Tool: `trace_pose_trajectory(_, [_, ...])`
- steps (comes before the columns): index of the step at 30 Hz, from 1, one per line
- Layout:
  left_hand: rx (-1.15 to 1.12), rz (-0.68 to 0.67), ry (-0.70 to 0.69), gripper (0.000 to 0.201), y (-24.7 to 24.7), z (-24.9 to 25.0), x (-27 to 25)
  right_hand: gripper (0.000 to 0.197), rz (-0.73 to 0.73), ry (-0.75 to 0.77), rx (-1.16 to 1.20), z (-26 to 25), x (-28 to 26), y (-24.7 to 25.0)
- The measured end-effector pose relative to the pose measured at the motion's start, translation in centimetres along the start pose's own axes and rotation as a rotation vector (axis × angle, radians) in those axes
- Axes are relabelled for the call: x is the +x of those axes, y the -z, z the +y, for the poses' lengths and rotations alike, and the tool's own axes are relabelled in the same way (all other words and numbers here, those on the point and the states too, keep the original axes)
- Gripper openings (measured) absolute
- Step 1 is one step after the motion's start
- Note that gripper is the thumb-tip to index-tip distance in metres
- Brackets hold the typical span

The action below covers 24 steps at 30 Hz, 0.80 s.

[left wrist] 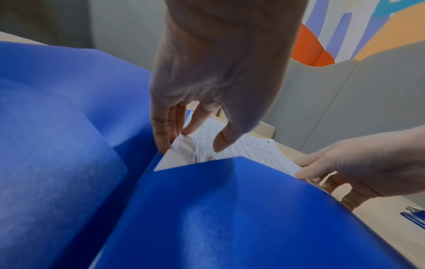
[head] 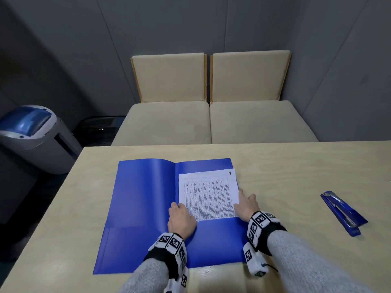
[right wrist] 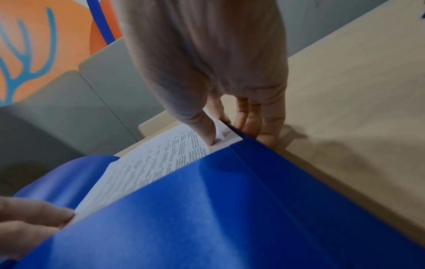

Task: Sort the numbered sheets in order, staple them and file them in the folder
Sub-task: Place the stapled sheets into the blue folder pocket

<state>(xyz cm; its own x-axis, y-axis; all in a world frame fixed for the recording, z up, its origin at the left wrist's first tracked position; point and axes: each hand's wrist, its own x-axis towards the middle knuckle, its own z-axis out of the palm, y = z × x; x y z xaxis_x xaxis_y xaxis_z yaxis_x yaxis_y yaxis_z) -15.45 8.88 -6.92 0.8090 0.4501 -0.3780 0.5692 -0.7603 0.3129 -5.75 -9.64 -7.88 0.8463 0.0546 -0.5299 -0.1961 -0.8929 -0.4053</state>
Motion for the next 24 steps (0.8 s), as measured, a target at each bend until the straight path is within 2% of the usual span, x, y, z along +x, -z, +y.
trace_pose_trajectory(5, [-0.093,0.019,-0.017,0.052,-0.5,0.0,-0.5,0.07,0.01,0.133,0.012,0.4,-0.7,-0.1])
trace_pose_trajectory(6, [-0.103,0.025,-0.02,0.05,-0.6,0.0,-0.5,0.072,0.018,0.163,0.027,0.4,-0.9,-0.1])
trace_pose_trajectory(9, [-0.072,0.029,-0.041,0.027,-0.7,0.1,-0.1,0.069,0.089,0.233,-0.023,0.1,-1.3,0.0])
trace_pose_trajectory(12, [-0.005,0.021,-0.079,0.024,0.1,0.1,0.8,0.069,0.057,0.283,-0.197,0.1,-2.4,-0.5])
trace_pose_trajectory(14, [0.036,0.16,-0.069,0.029,1.3,-1.1,1.7,0.074,-0.008,0.266,-0.252,0.5,-2.8,-1.0])
trace_pose_trajectory(15, [0.035,0.261,-0.014,0.035,2.0,-2.3,2.1,0.075,-0.006,0.248,-0.256,0.6,-2.8,-1.1])
trace_pose_trajectory(16, [-0.001,0.333,0.113,0.047,2.5,-4.0,2.4,0.076,0.016,0.238,-0.248,0.8,-2.6,-1.1])
trace_pose_trajectory(18, [-0.201,0.376,0.477,0.077,3.3,-8.0,2.4,0.077,0.068,0.234,-0.224,1.0,-2.4,-1.1])
trace_pose_trajectory(20, [-0.403,0.376,0.709,0.096,3.6,-11.5,2.0,0.08,0.072,0.231,-0.244,0.9,-2.2,-1.1])
trace_pose_trajectory(24, [-0.45,0.314,0.764,0.091,3.7,-13.5,2.2,0.078,0.03,0.207,-0.337,0.3,-1.9,-1.5])
